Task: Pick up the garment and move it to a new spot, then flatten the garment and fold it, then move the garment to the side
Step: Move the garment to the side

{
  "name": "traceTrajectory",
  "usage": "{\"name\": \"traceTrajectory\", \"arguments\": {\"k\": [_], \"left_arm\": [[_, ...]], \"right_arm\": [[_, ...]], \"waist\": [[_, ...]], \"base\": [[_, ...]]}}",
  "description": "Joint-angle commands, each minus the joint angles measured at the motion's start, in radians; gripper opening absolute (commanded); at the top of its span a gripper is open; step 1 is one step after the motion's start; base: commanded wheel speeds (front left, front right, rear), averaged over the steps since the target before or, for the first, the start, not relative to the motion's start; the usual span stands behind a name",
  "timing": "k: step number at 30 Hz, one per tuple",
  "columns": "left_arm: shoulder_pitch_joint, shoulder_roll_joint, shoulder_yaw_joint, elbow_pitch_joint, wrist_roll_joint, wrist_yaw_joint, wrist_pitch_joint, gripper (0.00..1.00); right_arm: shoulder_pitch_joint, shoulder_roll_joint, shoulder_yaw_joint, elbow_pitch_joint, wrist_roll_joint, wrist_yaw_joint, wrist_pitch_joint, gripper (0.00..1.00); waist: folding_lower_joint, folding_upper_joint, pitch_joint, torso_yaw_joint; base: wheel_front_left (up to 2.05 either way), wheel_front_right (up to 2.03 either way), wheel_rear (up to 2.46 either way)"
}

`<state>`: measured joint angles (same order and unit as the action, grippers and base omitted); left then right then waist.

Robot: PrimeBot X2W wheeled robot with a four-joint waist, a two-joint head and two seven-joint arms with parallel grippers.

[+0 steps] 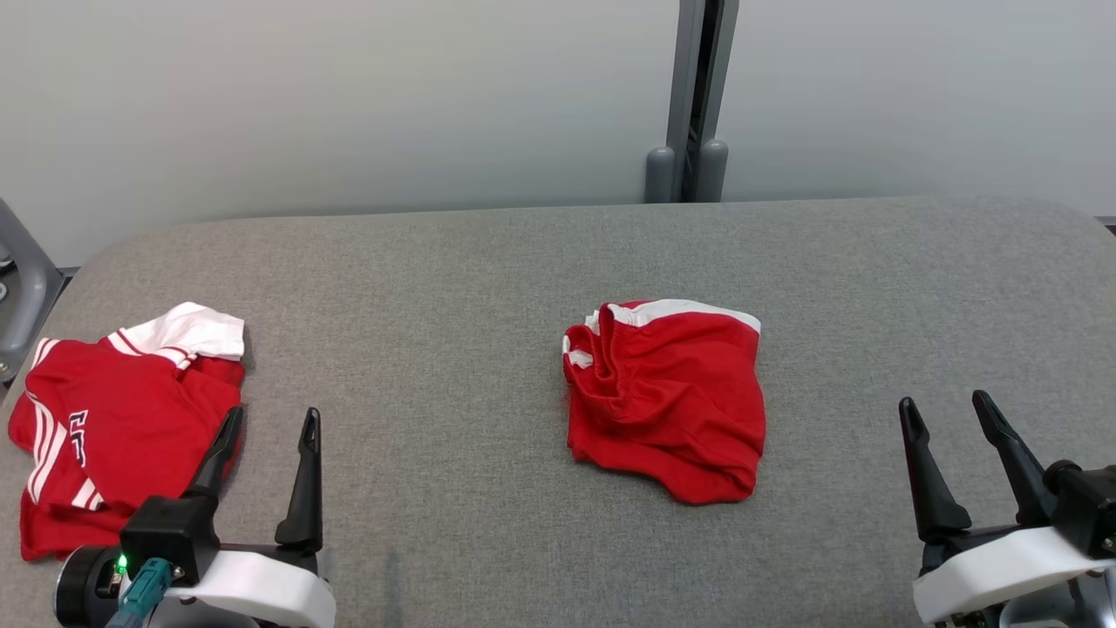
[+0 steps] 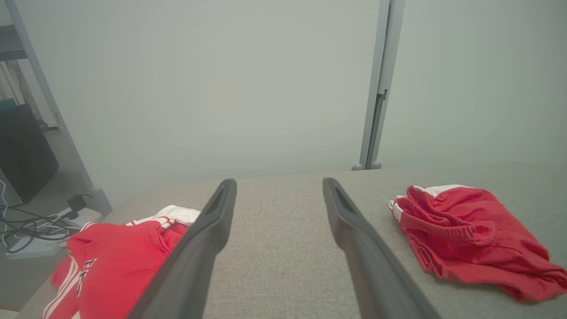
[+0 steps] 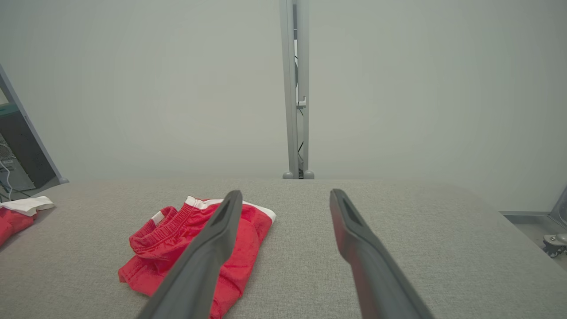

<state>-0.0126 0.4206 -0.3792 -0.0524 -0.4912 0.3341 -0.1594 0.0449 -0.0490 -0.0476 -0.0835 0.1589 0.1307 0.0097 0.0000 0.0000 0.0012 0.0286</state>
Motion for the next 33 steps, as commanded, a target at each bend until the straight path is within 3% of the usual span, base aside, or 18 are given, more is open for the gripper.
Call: {"name": "traceTrajectory", "arguments": {"k": [1,13,27,31,32,33], "left_arm": [[-0.016,0.001,-0.001,0.002,0.000,-0.002,-0.006,1.00],[-0.102,-0.011,-0.034,-0.003,0.019,-0.036,-0.014,1.00],[-0.220,-0.049,-0.057,0.047,0.024,-0.083,-0.055,1.00],[-0.245,-0.066,-0.063,0.075,0.023,-0.094,-0.071,1.00],[-0.247,-0.067,-0.064,0.078,0.023,-0.096,-0.072,1.00],[-0.248,-0.069,-0.064,0.080,0.022,-0.095,-0.073,1.00]], "right_arm": [[-0.011,-0.004,-0.003,0.004,0.008,0.000,-0.004,1.00],[-0.145,-0.004,-0.002,0.131,0.007,0.000,-0.002,1.00],[-0.318,-0.005,0.098,0.440,0.052,0.000,-0.044,1.00],[-0.367,-0.004,0.160,0.592,0.084,0.000,-0.037,1.00],[-0.366,-0.003,0.170,0.606,0.096,0.000,-0.028,0.98],[-0.364,-0.003,0.180,0.619,0.103,0.000,-0.011,0.50]], "waist": [[0.0000,0.0000,0.005,0.003],[0.0000,0.0000,0.123,0.050],[0.0000,0.0000,0.267,0.108],[0.0000,0.0000,0.284,0.112],[0.0000,0.0000,0.284,0.112],[0.0000,0.0000,0.285,0.111]], "base": [[0.00,0.00,0.00],[0.00,0.00,0.00],[0.00,0.00,0.00],[0.00,0.00,0.00],[0.00,0.00,0.00],[0.00,0.00,0.00]]}}
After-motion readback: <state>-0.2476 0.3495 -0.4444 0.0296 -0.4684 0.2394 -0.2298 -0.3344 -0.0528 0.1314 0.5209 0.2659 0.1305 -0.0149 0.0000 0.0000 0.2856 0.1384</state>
